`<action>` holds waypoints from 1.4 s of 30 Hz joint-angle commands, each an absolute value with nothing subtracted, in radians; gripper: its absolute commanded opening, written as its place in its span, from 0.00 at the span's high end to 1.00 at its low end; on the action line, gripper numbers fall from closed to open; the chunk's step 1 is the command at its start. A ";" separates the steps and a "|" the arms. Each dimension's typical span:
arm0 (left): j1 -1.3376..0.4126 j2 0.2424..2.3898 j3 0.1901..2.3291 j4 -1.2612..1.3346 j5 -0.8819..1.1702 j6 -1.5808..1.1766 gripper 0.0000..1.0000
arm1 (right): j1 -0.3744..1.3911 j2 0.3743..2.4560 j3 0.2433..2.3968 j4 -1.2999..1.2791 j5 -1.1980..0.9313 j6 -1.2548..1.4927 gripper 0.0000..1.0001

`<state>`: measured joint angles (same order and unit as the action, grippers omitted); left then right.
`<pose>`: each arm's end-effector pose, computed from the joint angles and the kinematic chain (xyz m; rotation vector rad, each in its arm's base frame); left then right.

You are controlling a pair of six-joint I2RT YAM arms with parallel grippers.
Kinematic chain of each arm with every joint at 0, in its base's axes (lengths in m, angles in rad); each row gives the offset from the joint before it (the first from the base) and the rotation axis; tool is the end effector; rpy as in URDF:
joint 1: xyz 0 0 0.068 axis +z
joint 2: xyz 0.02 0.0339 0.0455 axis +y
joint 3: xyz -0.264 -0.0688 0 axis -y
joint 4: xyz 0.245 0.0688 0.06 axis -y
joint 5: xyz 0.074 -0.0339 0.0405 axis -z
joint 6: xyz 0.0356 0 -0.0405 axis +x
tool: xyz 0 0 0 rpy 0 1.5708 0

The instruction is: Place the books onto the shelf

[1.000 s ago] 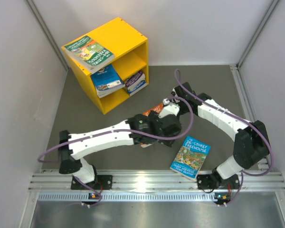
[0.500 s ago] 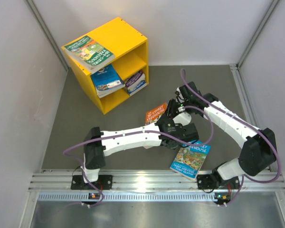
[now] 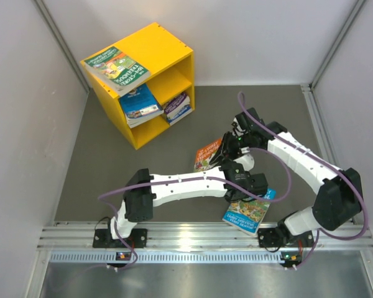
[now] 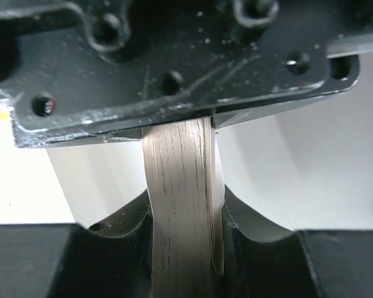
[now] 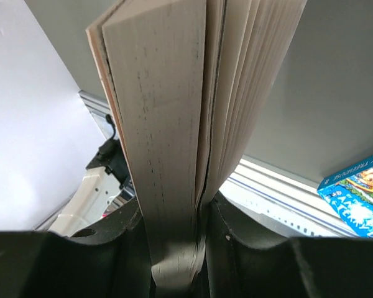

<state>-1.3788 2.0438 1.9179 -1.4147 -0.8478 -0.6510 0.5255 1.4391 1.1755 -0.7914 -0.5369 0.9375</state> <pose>0.1013 -0.3815 0.2798 0.8226 2.2049 0.5302 0.2410 0.1608 0.2783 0.3882 2.8890 1.1074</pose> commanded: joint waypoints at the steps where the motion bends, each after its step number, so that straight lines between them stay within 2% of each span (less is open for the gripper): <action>1: -1.401 2.074 1.993 -1.457 -0.882 -0.647 1.00 | 0.546 1.413 1.221 -0.739 -0.646 0.939 1.00; 2: -1.401 2.074 2.008 -1.474 -0.887 -0.650 1.00 | 0.546 1.420 1.226 -0.745 -0.646 0.936 1.00; 3: -1.401 2.072 2.040 -1.482 -0.891 -0.655 1.00 | 0.545 1.425 1.241 -0.753 -0.643 0.924 0.94; 4: -1.401 2.060 2.057 -1.483 -0.891 -0.663 1.00 | 0.543 1.428 1.252 -0.761 -0.638 0.916 0.65; 5: -1.399 2.048 2.069 -1.474 -0.890 -0.663 1.00 | 0.540 1.434 1.267 -0.790 -0.632 0.907 0.46; 6: -1.396 2.034 2.091 -1.467 -0.885 -0.661 1.00 | 0.526 1.434 1.305 -0.807 -0.609 0.882 0.31; 7: -1.391 2.002 2.098 -1.456 -0.874 -0.663 1.00 | 0.514 1.433 1.325 -0.824 -0.597 0.870 0.01; 13: -1.326 1.856 2.164 -1.399 -0.881 -0.655 1.00 | 0.344 1.329 1.420 -0.940 -0.480 0.810 0.00; 18: -1.183 1.702 2.108 -1.214 -0.740 -0.615 1.00 | 0.154 1.203 1.527 -1.008 -0.326 0.801 0.00; 23: -1.137 1.485 2.025 -0.795 -0.698 -0.519 1.00 | 0.092 1.259 1.718 -1.103 -0.305 0.744 0.00; 25: -1.098 1.393 1.970 -0.671 -0.727 -0.518 1.00 | 0.091 1.261 1.700 -1.101 -0.340 0.745 0.00; 26: -1.086 1.358 1.939 -0.494 -0.768 -0.517 1.00 | 0.092 1.246 1.650 -1.076 -0.354 0.759 0.00; 28: -1.071 1.237 1.771 -0.239 -0.859 -0.427 1.00 | 0.092 1.220 1.585 -1.039 -0.388 0.773 0.00; 29: -1.046 1.201 1.668 -0.031 -0.870 -0.402 1.00 | 0.092 1.192 1.531 -1.011 -0.403 0.784 0.00; 30: -1.017 1.178 1.648 0.035 -0.868 -0.385 1.00 | 0.094 1.180 1.510 -1.003 -0.408 0.787 0.00; 34: -0.841 1.210 1.723 0.009 -0.749 -0.458 1.00 | 0.094 1.157 1.459 -0.979 -0.433 0.781 0.00; 36: -0.760 1.207 1.683 0.128 -0.721 -0.477 1.00 | 0.098 1.157 1.454 -0.974 -0.445 0.775 0.00; 42: -0.453 1.250 1.640 0.135 -0.574 -0.828 1.00 | 0.100 1.149 1.450 -0.969 -0.466 0.769 0.00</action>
